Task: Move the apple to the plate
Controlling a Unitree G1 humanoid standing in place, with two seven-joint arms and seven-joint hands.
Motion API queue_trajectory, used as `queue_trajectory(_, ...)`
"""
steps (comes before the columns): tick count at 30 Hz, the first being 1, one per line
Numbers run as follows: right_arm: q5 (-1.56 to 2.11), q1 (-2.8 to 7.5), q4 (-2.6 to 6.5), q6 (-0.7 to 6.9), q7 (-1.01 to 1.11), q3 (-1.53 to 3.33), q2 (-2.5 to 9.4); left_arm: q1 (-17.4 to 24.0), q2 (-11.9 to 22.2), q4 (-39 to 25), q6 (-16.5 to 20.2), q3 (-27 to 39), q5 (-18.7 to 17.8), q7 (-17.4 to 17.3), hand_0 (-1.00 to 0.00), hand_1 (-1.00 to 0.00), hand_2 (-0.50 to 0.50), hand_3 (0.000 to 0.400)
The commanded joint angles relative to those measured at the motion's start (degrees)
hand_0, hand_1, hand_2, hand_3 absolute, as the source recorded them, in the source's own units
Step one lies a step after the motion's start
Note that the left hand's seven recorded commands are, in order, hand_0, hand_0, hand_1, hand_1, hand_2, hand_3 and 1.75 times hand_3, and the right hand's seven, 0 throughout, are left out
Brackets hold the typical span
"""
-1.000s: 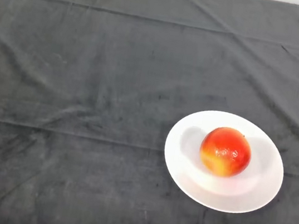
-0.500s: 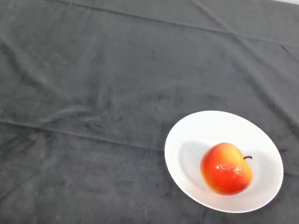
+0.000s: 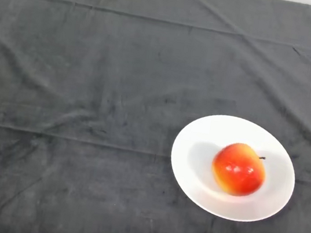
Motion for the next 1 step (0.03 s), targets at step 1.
queue_trajectory(1, -1.24, 4.37, 1.84, 0.64, 1.04, 1.34, 2.67, 0.7, 2.1, -0.7, 0.8, 1.6, 1.4, 0.8, 0.0, 0.0, 0.0, 0.0)
